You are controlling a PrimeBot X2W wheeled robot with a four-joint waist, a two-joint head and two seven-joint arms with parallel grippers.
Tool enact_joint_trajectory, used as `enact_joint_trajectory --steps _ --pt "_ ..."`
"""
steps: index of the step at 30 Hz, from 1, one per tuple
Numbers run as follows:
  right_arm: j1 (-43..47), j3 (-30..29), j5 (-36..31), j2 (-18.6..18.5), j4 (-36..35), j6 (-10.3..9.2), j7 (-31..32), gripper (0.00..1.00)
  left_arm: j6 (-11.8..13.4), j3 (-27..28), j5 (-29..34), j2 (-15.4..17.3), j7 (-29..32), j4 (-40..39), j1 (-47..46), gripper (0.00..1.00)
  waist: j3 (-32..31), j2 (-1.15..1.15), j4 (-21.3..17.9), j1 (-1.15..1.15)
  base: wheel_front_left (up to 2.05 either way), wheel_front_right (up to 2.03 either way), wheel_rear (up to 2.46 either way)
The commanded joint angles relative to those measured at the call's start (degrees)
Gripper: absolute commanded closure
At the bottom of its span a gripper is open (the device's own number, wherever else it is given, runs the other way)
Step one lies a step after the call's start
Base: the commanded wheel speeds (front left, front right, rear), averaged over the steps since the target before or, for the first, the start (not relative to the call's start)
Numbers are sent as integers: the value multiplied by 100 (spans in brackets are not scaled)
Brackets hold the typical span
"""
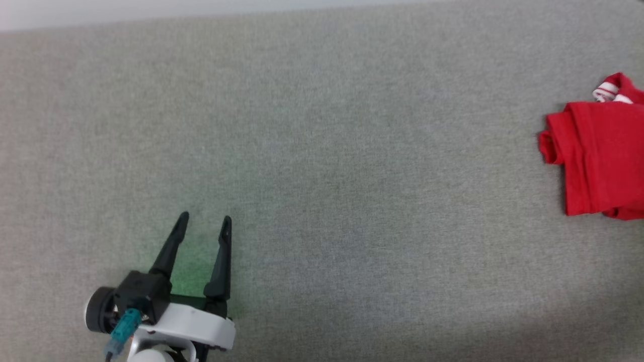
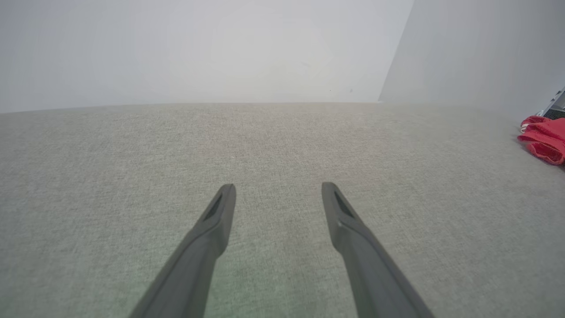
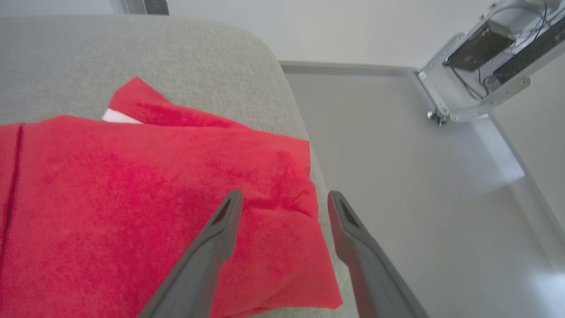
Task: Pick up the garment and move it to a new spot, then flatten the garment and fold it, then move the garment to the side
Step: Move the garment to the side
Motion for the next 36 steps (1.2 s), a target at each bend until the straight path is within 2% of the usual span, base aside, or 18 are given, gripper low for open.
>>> enact_joint_trajectory --steps 1,6,13,19,28,36 --pt "33 114 -37 40 -22 -8 -143 0 20 0 -46 -13 -26 75 15 0 -271 0 -51 0 0 0 0" --pt "342 588 102 317 -411 -8 -546 0 7 74 -162 -23 -68 297 176 0 -803 0 -91 0 0 0 0" --pt "1021 1316 468 672 -1326 -8 -887 0 -25 196 -303 51 -102 647 329 0 -1451 0 -99 0 0 0 0" --pt "1610 1541 643 988 -1844 -8 -1024 0 1 278 -378 92 -111 940 441 0 -1907 0 -44 0 0 0 0" --pt "2387 1395 602 1419 -2516 -8 -1173 0 -28 326 -476 100 -122 1044 616 0 -2144 0 64 0 0 0 0" --pt "3345 761 244 1636 -3323 -8 -1162 0 38 338 -519 -60 -126 1037 971 0 -2171 0 197 0 0 0 0"
